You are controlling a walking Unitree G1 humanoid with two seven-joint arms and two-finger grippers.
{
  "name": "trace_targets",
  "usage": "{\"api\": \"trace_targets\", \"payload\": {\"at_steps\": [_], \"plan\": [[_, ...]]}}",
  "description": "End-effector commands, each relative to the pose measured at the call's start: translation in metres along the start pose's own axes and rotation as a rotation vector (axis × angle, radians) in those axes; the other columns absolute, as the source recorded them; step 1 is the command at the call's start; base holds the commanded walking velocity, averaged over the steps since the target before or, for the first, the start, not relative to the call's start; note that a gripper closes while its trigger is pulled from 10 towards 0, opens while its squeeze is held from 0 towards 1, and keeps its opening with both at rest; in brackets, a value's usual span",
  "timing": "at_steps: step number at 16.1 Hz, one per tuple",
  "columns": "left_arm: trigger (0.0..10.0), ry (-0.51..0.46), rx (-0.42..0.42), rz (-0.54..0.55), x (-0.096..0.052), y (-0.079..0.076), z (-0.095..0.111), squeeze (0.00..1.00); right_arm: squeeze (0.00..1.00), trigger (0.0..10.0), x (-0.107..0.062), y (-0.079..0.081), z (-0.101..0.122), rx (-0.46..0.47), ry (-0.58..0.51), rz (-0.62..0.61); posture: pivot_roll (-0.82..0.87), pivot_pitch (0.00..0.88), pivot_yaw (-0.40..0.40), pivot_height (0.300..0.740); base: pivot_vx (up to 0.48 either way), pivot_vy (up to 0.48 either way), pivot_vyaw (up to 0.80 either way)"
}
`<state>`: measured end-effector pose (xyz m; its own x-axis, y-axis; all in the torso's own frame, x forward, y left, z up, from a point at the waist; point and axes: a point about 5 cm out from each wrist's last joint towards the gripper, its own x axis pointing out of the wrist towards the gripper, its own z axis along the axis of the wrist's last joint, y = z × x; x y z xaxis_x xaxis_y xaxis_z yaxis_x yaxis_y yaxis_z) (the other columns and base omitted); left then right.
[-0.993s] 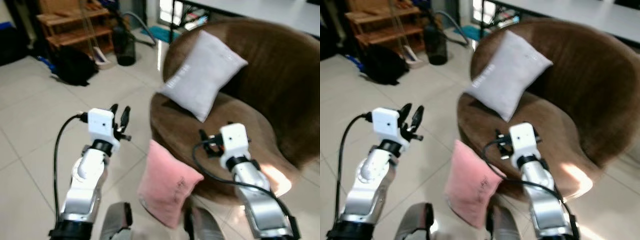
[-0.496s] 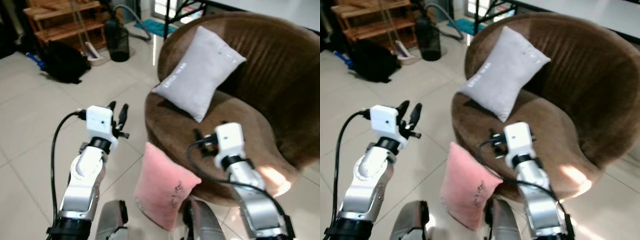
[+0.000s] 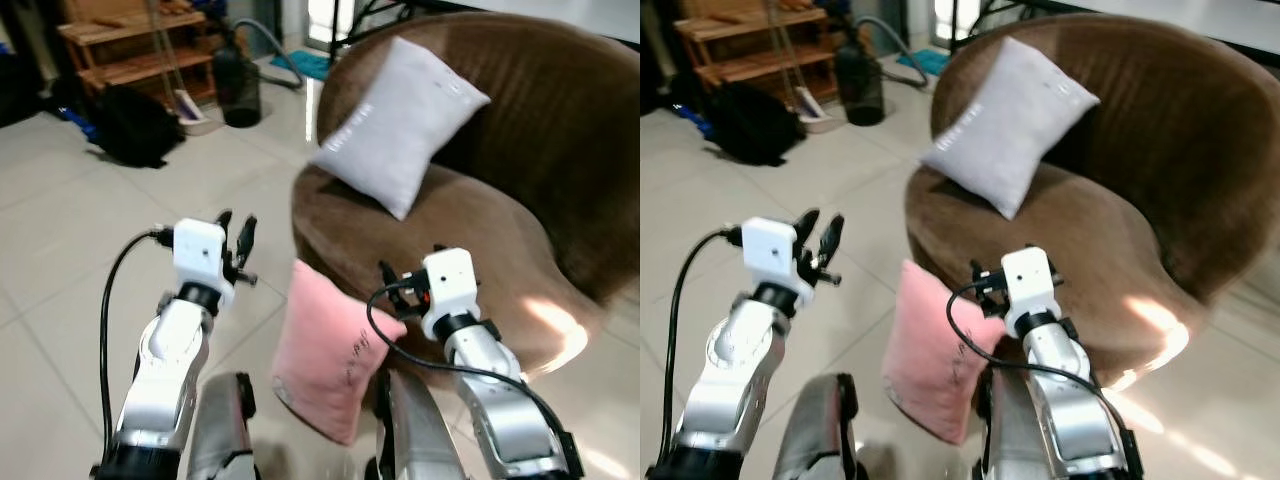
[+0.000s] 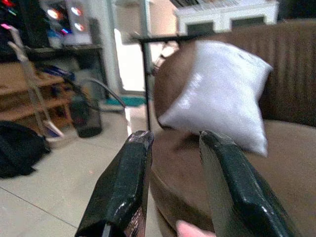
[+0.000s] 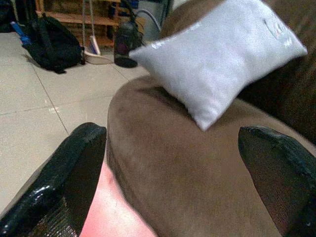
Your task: Move the pillow to the sofa from floor
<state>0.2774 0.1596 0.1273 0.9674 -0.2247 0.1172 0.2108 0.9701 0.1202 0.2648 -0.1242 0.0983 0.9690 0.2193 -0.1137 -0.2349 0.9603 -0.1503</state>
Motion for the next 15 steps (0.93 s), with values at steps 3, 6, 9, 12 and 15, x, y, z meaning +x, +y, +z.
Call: {"api": "trace_targets", "payload": {"at_steps": [3, 6, 9, 12, 15], "plan": [[10.0, 0.059, 0.067, -0.034, -0.011, 0.001, -0.011, 0.0, 0.0, 10.0, 0.013, 0.01, -0.029, 0.034, 0.148, 0.031, -0.02, 0.089, -0.005, 0.506, 0.0, 0.0, 0.0], [10.0, 0.098, 0.089, -0.057, -0.033, 0.005, -0.016, 0.0, 1.0, 10.0, 0.027, 0.021, -0.048, 0.17, 0.238, 0.049, 0.0, 0.141, 0.009, 0.506, 0.0, 0.0, 0.0], [10.0, 0.095, 0.088, -0.143, -0.041, 0.003, -0.009, 0.0, 1.0, 10.0, 0.036, 0.02, -0.067, 0.366, 0.313, -0.054, 0.04, 0.187, 0.027, 0.506, 0.0, 0.0, 0.0], [10.0, 0.074, 0.076, -0.189, -0.046, 0.004, 0.002, 0.0, 1.0, 10.0, 0.042, 0.009, -0.075, 0.469, 0.328, -0.19, 0.09, 0.234, 0.055, 0.506, 0.0, 0.0, 0.0], [10.0, 0.039, 0.029, -0.329, -0.048, -0.007, 0.022, 0.0, 1.0, 10.0, 0.044, -0.021, -0.078, 0.576, 0.289, -0.401, 0.14, 0.258, 0.075, 0.506, 0.0, 0.0, 0.0]]}}
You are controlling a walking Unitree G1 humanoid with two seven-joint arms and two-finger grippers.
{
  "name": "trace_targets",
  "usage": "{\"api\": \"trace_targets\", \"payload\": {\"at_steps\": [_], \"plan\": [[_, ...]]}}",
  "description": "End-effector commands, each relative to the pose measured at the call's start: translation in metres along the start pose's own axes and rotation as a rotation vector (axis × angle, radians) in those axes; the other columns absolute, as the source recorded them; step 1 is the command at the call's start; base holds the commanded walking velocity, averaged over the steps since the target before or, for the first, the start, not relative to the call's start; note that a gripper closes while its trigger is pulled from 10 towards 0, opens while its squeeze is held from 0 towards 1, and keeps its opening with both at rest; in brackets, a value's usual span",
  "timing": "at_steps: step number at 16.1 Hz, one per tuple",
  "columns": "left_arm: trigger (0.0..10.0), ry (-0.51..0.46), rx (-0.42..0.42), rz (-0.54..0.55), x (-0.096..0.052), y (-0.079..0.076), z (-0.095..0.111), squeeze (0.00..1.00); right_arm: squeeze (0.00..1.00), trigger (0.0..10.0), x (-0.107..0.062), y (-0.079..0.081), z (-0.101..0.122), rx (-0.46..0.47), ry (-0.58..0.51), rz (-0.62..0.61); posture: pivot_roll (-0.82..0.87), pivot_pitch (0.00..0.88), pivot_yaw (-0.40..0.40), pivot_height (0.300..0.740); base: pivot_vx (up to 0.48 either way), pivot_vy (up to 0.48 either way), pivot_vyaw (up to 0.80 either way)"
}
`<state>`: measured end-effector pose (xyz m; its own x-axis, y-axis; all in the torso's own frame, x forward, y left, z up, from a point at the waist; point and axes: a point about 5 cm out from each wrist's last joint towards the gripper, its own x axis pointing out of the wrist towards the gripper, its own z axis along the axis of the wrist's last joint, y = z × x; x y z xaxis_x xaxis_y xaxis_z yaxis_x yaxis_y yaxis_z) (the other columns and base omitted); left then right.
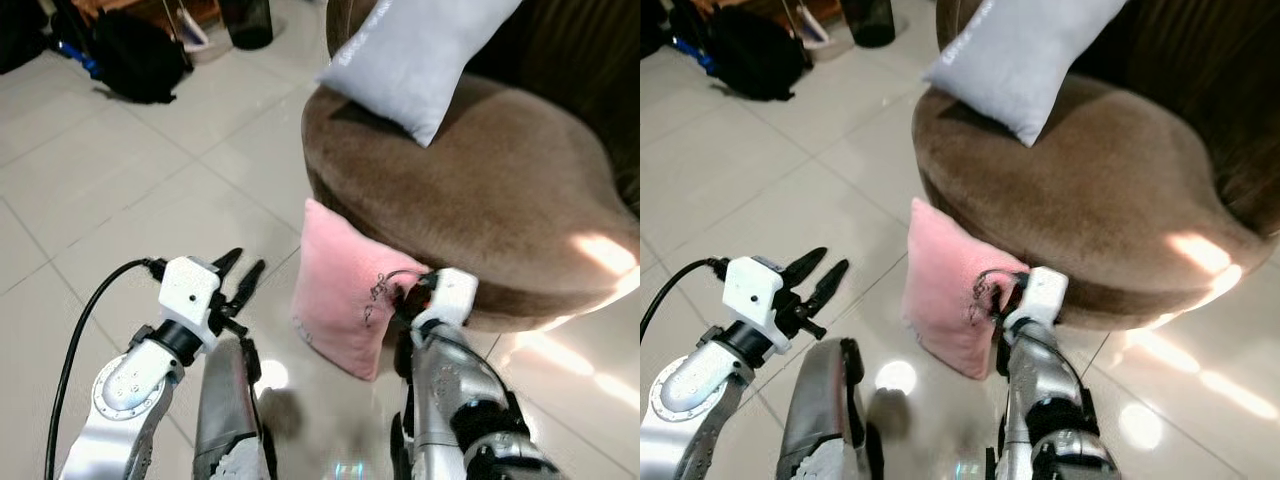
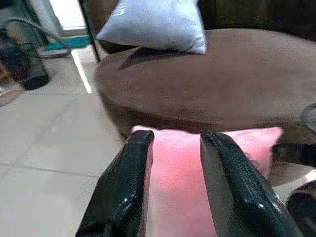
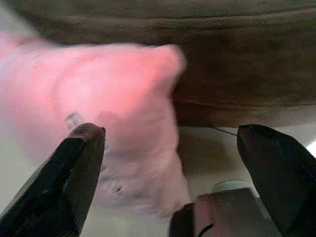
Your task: Move the pillow to the sofa from floor
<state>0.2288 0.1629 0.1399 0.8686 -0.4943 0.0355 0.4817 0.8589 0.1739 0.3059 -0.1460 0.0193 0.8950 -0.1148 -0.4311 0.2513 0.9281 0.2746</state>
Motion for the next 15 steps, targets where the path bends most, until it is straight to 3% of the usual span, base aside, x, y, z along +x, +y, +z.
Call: {"api": "trace_targets", "payload": {"at_steps": [1, 2, 4, 11, 14, 15], "plan": [[10.0, -0.007, -0.014, -0.061, -0.002, -0.004, 0.007, 0.0, 1.0, 10.0, 0.002, -0.006, 0.007, 0.069, -0.044, -0.054, 0.15, 0.264, 0.076, 0.506, 0.0, 0.0, 0.0], [10.0, -0.02, -0.054, -0.148, -0.004, -0.009, 0.017, 0.0, 1.0, 10.0, 0.007, -0.016, 0.021, 0.239, -0.1, -0.108, 0.19, 0.277, 0.076, 0.506, 0.0, 0.0, 0.0], [10.0, -0.031, -0.059, -0.174, -0.006, -0.008, 0.028, 0.0, 1.0, 10.0, 0.012, -0.017, 0.034, 0.392, -0.136, -0.082, 0.23, 0.296, 0.092, 0.506, 0.0, 0.0, 0.0], [10.0, 0.024, -0.051, -0.248, -0.023, -0.008, 0.049, 0.0, 1.0, 10.0, 0.015, -0.019, 0.028, 0.41, -0.118, -0.175, 0.35, 0.335, 0.139, 0.506, 0.0, 0.0, 0.0], [10.0, 0.042, -0.045, -0.252, -0.03, -0.005, 0.056, 0.0, 1.0, 10.0, 0.014, -0.024, 0.032, 0.482, -0.162, -0.191, 0.38, 0.344, 0.157, 0.506, 0.0, 0.0, 0.0], [10.0, 0.051, -0.046, -0.253, -0.033, -0.004, 0.058, 0.0, 0.83, 10.0, 0.015, -0.024, 0.034, 0.552, -0.189, -0.16, 0.37, 0.333, 0.16, 0.506, 0.0, 0.0, 0.0]]}}
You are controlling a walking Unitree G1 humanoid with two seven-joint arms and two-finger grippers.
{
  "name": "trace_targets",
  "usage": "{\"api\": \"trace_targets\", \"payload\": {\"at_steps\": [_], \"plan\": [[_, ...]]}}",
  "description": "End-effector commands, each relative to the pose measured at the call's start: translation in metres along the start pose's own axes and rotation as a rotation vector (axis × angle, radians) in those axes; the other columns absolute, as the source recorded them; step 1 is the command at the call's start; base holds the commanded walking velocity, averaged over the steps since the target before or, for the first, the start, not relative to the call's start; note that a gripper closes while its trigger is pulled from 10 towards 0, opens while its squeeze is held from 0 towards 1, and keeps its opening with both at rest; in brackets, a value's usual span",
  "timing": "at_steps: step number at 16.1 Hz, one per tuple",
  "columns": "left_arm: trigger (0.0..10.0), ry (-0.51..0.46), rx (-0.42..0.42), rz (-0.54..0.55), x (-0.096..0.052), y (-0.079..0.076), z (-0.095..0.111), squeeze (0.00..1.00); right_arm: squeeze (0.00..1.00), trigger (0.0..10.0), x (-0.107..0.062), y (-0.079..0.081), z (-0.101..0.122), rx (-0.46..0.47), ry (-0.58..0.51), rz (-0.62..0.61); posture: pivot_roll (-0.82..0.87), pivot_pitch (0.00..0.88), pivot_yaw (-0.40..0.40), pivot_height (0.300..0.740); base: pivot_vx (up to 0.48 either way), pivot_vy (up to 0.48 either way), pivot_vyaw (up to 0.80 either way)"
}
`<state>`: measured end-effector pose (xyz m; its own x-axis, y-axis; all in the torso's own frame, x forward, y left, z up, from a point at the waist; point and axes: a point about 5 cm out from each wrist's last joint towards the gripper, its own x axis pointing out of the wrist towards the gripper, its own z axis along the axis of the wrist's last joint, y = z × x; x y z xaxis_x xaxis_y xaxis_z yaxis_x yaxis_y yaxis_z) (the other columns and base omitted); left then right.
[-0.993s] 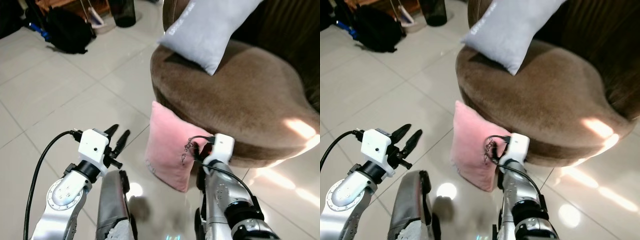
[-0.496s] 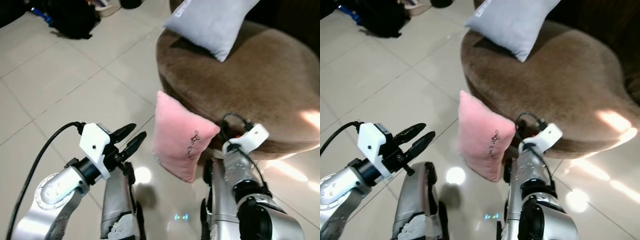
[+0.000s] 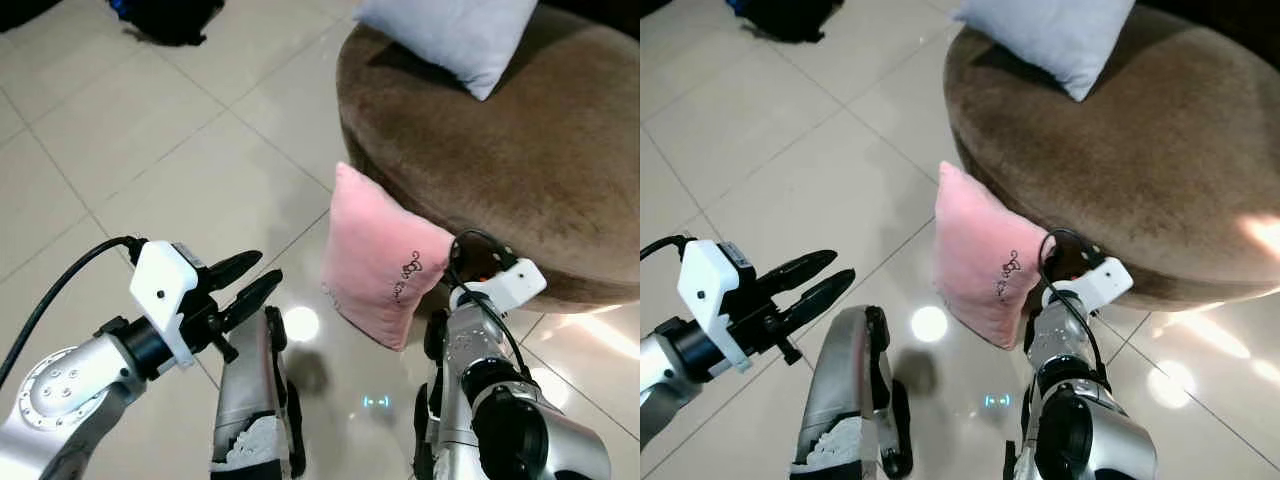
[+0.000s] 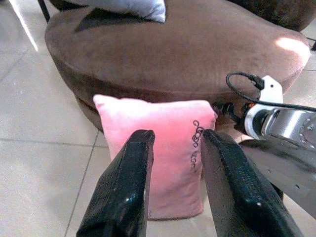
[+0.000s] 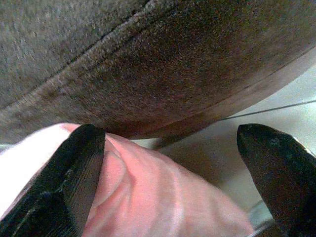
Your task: Move the pillow to the sofa from floor
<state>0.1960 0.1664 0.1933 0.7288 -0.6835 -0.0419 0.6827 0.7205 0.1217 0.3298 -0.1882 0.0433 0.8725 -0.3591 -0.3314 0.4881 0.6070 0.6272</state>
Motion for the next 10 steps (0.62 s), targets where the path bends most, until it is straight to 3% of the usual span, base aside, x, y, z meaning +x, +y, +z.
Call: {"api": "trace_targets", "payload": {"at_steps": [1, 2, 3, 6, 8, 10], "plan": [[10.0, 0.014, -0.002, -0.005, -0.005, -0.001, 0.003, 0.0, 0.55, 10.0, -0.003, 0.002, -0.008, 0.078, 0.022, 0.03, 0.36, 0.333, 0.158, 0.506, 0.0, 0.0, 0.0], [10.0, 0.016, -0.01, -0.003, -0.006, -0.001, 0.003, 0.0, 0.0, 10.0, -0.003, 0.008, -0.008, 0.121, 0.022, 0.077, 0.35, 0.335, 0.155, 0.506, 0.0, 0.0, 0.0], [10.0, 0.017, -0.019, -0.001, -0.005, -0.001, 0.002, 0.0, 0.0, 10.0, -0.003, 0.012, -0.008, 0.162, 0.03, 0.129, 0.34, 0.341, 0.151, 0.506, 0.0, 0.0, 0.0], [10.0, 0.009, -0.027, 0.007, -0.002, 0.0, 0.002, 0.0, 0.0, 10.0, -0.004, 0.015, -0.009, 0.171, 0.037, 0.209, 0.33, 0.341, 0.138, 0.506, 0.0, 0.0, 0.0], [10.0, 0.003, -0.032, 0.013, 0.0, 0.001, 0.002, 0.0, 0.0, 10.0, -0.007, 0.016, -0.013, 0.145, 0.065, 0.308, 0.32, 0.335, 0.134, 0.506, 0.0, 0.0, 0.0], [10.0, 0.004, -0.033, 0.013, 0.001, 0.001, 0.001, 0.0, 0.0, 10.0, -0.01, 0.017, -0.02, 0.072, 0.084, 0.316, 0.32, 0.328, 0.137, 0.506, 0.0, 0.0, 0.0]]}}
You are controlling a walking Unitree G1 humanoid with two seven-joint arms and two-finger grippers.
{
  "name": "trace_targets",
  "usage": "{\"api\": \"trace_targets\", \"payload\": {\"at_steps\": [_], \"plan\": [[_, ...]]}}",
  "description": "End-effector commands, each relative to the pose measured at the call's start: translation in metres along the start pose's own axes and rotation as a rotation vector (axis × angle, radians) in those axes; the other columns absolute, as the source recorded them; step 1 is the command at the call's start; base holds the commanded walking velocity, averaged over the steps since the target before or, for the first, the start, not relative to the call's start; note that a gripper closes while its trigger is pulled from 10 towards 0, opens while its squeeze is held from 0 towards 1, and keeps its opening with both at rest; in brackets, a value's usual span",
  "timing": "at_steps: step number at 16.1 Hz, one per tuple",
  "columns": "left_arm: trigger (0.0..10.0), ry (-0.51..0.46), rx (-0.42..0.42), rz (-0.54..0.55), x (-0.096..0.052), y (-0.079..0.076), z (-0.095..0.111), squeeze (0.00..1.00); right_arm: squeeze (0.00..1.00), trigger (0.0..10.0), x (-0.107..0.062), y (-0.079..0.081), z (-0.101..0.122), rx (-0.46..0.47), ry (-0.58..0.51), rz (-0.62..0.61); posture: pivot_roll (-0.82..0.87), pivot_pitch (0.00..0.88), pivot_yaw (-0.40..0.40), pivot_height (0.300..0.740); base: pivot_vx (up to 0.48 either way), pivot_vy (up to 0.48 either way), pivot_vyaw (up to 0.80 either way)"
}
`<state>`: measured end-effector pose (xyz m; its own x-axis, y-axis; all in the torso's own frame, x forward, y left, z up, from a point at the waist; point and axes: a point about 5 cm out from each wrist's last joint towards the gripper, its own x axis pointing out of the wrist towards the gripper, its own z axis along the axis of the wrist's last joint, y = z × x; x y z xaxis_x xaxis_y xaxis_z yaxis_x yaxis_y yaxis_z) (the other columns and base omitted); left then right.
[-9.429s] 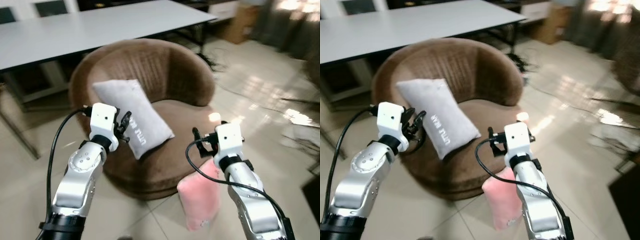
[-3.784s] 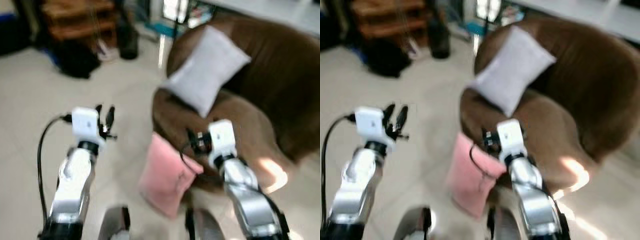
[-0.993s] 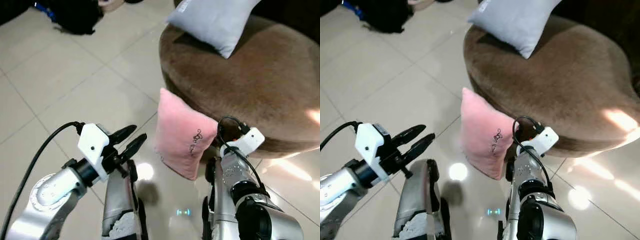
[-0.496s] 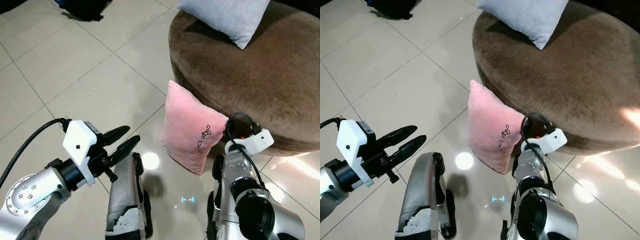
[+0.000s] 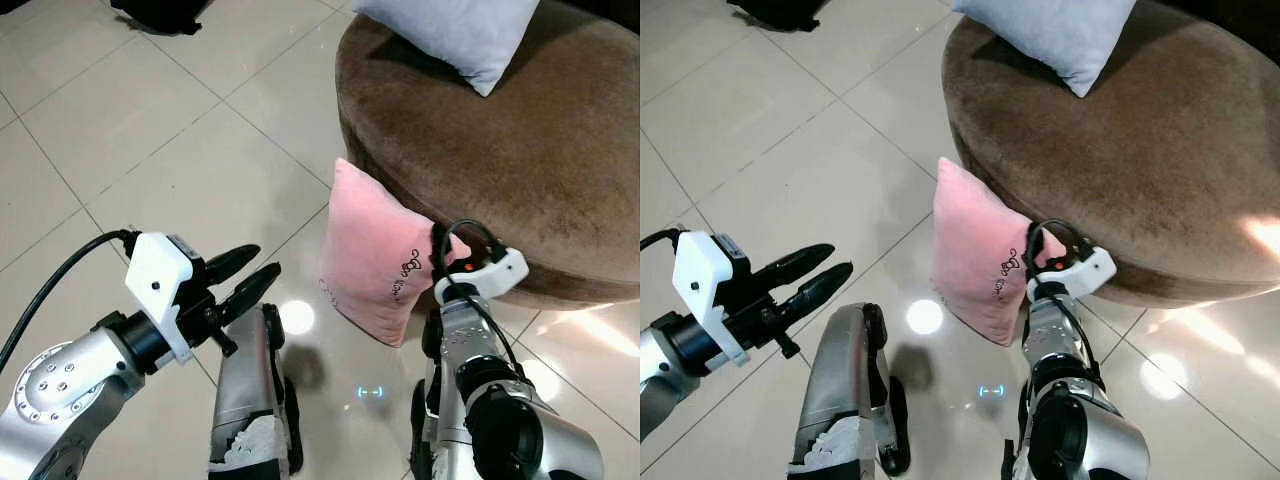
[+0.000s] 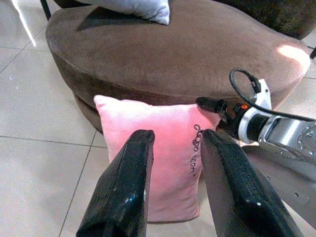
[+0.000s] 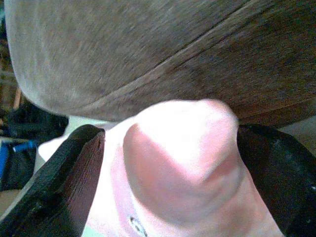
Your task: Move the pillow to the sofa from floor
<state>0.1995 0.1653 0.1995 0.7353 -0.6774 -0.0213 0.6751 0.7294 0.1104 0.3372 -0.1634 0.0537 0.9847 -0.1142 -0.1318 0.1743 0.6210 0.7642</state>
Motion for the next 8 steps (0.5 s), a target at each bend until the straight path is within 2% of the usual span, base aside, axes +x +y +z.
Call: {"api": "trace_targets", "payload": {"at_steps": [1, 3, 4, 5, 6, 8], "plan": [[10.0, 0.023, -0.019, -0.002, -0.001, -0.001, -0.005, 0.0, 0.0, 10.0, -0.008, -0.007, -0.013, -0.031, 0.037, -0.037, 0.32, 0.328, 0.143, 0.506, 0.0, 0.0, 0.0], [10.0, 0.024, -0.017, -0.01, 0.0, -0.001, -0.005, 0.0, 0.0, 10.0, -0.009, -0.006, -0.017, -0.04, 0.036, -0.057, 0.32, 0.325, 0.148, 0.506, 0.0, 0.0, 0.0], [10.0, 0.025, -0.016, -0.014, 0.0, -0.001, -0.005, 0.0, 0.0, 4.8, -0.01, -0.008, -0.019, -0.049, 0.034, -0.09, 0.32, 0.324, 0.149, 0.506, 0.0, 0.0, 0.0], [10.0, 0.028, -0.016, -0.017, -0.001, -0.001, -0.005, 0.0, 0.0, 1.5, -0.012, -0.008, -0.022, -0.052, 0.036, -0.107, 0.33, 0.324, 0.148, 0.506, 0.0, 0.0, 0.0], [10.0, 0.029, -0.017, -0.019, -0.001, -0.002, -0.006, 0.0, 0.0, 0.0, -0.012, -0.008, -0.022, -0.049, 0.037, -0.109, 0.33, 0.323, 0.148, 0.506, 0.0, 0.0, 0.0], [10.0, 0.033, -0.021, -0.025, -0.001, -0.004, -0.007, 0.0, 0.0, 0.0, -0.013, -0.008, -0.026, -0.051, 0.044, -0.114, 0.32, 0.323, 0.148, 0.506, 0.0, 0.0, 0.0]]}}
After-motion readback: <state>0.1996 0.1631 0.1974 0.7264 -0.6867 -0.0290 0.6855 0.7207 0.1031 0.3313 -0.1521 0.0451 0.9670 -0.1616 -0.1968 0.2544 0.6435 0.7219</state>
